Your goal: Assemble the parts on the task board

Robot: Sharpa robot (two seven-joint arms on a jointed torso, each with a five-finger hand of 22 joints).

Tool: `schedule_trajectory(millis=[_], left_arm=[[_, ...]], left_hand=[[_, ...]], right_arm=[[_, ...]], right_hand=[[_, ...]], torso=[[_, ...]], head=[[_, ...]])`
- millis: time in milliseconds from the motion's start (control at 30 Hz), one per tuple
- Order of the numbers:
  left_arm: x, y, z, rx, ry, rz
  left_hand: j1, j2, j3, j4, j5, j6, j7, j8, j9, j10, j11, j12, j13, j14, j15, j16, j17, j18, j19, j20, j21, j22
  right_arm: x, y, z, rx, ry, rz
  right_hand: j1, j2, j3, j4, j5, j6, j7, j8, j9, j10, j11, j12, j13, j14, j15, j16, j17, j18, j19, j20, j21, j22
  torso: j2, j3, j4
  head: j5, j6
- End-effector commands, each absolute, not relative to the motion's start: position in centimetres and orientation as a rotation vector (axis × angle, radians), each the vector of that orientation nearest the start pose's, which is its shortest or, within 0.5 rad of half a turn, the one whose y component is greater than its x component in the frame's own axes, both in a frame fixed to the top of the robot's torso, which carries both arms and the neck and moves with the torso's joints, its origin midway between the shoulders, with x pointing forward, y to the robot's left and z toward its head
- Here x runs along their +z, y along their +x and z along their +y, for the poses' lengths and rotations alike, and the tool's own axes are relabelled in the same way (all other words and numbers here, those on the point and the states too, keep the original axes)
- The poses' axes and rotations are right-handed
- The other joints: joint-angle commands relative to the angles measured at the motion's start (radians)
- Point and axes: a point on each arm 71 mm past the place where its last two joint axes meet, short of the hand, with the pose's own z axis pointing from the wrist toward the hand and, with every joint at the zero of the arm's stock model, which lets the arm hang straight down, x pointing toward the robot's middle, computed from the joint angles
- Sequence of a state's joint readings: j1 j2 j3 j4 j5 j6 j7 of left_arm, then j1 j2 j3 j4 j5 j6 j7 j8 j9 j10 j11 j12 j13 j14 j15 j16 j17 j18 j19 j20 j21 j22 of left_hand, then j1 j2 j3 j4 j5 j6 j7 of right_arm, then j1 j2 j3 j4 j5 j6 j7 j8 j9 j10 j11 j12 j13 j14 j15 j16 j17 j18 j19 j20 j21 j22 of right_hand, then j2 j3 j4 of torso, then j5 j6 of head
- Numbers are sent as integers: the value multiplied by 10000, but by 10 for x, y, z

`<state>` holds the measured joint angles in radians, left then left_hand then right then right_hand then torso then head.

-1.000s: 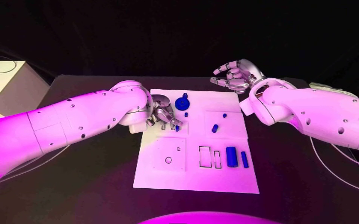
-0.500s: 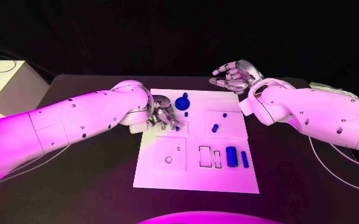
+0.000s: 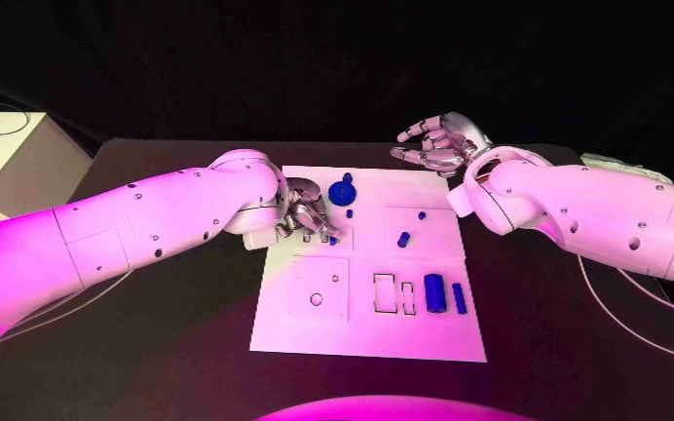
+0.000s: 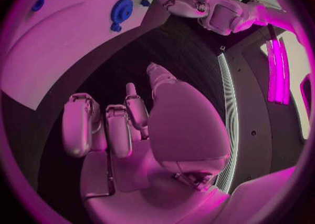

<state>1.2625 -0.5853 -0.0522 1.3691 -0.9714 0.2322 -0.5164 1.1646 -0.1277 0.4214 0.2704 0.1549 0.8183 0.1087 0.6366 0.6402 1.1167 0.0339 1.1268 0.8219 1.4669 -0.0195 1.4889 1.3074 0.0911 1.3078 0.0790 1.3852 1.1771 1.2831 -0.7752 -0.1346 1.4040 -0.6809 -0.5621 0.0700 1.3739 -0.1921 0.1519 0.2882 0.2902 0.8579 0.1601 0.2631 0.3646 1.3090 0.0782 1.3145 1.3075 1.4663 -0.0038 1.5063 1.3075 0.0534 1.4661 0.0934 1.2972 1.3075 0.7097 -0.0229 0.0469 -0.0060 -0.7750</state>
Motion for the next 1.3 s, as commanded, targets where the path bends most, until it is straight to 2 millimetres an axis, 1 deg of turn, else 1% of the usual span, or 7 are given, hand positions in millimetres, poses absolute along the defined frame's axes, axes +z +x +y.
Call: schedule_trajectory(millis=[33,267,500,633,933,1100,1300], left_arm=[[-213,498,122,-5671,-739,24404],[-213,497,123,-5777,-841,24521],[-214,496,123,-5870,-921,24606],[-213,496,124,-5920,-1015,24621],[-211,497,127,-6062,-1398,24362],[-209,498,128,-6172,-1741,24046],[-206,498,132,-6272,-2068,23668]], left_hand=[[215,25,121,-12,8,-19,-55,56,38,-25,-29,38,-4,416,-83,64,1109,-58,48,-2,45,8],[1002,151,1412,-548,33,-27,-92,-194,194,-125,-86,-245,-285,451,-142,95,1187,-60,51,-56,55,31],[840,-171,3131,-1329,101,-14,-61,-246,588,-97,-78,-412,-403,461,-127,98,1215,-63,60,-61,77,70],[411,-322,4295,-2067,752,-10,5,-188,975,-69,-25,-465,-433,474,-106,104,1245,-68,74,-47,122,120],[-125,-378,4861,-2652,1806,188,-43,-60,1410,172,-82,-307,-218,570,-155,203,1441,-82,132,-65,226,242],[-542,-602,5009,-2972,3285,523,-188,40,1685,683,-220,27,241,788,-289,462,1935,-158,411,-168,455,638],[-850,-778,5019,-3128,4143,811,-347,117,1898,1212,-374,380,774,942,-429,667,2335,-226,649,-297,624,959]], right_arm=[[-179,517,-216,9272,5599,15587],[-181,516,-216,9278,5603,15657],[-182,516,-215,9283,5604,15706],[-183,516,-215,9295,5606,15769],[-185,515,-215,9296,5622,15835],[-186,515,-216,9297,5625,15839],[-186,515,-218,9266,5644,15825]], right_hand=[[-78,58,-44,-3,74,-78,2,53,14,-56,-13,-36,73,666,41,-38,1341,73,1,77,-46,854],[-77,61,-42,-4,77,-77,1,56,15,-50,-13,-31,77,666,40,-37,1344,74,-1,77,-51,851],[-77,61,-42,-4,77,-77,1,56,15,-50,-13,-31,77,666,40,-37,1344,74,-1,77,-51,851],[-77,61,-42,-4,77,-77,1,56,15,-50,-13,-31,77,666,40,-37,1344,74,-1,77,-51,851],[-79,72,-37,-6,88,-78,0,65,17,-41,-15,-27,77,661,39,-47,1329,76,-5,76,-64,844],[-79,72,-37,-6,88,-78,0,65,17,-41,-15,-27,77,661,39,-47,1329,76,-5,76,-64,844],[-86,81,-35,-4,93,-82,0,71,19,-37,-16,-26,74,659,38,-52,1322,81,-14,76,-90,828]], torso=[[10,-4,10],[9,-8,7],[5,-9,15],[8,-6,10],[27,-4,24],[16,-7,27],[10,-4,26]], head=[[5,-6],[14,-4],[14,-13],[15,4],[32,-2],[40,1],[52,-10]])
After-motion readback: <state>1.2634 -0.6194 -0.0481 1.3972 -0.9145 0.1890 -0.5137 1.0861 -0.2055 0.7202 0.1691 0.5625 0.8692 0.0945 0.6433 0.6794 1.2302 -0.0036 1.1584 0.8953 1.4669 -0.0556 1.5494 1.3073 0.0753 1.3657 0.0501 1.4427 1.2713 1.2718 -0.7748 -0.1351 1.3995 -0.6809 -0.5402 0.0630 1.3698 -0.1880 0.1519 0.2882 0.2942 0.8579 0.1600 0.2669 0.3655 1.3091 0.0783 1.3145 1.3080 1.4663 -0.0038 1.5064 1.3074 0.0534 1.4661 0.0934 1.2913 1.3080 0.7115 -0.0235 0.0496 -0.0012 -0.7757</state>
